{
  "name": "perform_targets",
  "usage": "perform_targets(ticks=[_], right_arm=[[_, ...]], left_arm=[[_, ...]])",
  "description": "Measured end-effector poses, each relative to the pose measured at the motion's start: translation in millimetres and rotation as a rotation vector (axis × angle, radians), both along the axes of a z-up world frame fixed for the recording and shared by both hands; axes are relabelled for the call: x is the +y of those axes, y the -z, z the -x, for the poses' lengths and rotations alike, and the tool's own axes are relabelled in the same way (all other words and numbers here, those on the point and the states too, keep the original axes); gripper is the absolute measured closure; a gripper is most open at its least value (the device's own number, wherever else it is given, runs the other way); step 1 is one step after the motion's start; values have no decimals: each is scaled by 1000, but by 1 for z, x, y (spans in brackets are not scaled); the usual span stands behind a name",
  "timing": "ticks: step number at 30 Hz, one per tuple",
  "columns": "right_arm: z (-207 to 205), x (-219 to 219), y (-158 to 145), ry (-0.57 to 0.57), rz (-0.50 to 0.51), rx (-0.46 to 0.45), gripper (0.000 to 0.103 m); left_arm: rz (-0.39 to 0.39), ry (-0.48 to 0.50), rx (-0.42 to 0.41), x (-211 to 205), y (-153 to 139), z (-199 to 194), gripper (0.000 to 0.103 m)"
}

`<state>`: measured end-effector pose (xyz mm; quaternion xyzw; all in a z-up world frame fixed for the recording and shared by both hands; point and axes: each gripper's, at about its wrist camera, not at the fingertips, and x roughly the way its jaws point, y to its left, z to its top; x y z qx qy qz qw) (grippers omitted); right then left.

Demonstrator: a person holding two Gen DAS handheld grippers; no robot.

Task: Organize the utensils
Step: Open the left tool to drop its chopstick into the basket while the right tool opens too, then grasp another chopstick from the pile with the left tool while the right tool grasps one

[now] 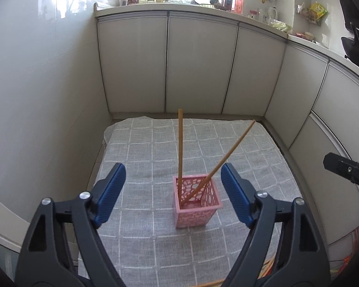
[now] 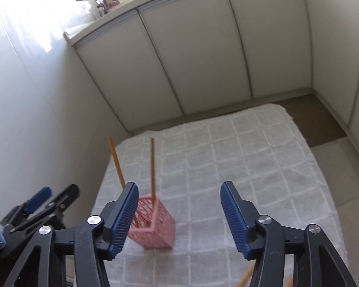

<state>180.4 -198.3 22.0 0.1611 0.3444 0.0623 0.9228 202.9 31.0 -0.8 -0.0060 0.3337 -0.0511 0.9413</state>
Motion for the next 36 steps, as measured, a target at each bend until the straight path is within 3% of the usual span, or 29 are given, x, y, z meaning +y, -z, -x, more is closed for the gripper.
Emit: perform_targets(ticks=[7,17,22,31,34,36], right_arm=[[35,-27,15,32,4,74,21],[62,-60,68,91,12,237,17],[66,-73,102,130,12,354,16],[55,-93,134,162,50,484,16],[52,-103,146,164,36,535,16],[52,-109,154,159,18,556,16]], left_arm=[[-36,47,114,-16,11,30,12],[-30,93,284,-39,67,56,11],[-44,120,337,-55,89,56,11],[-100,252,432,-117,128,33,11],[-85,296,469,-135,145,24,20],[-24,342,493,-145,156,20,34]])
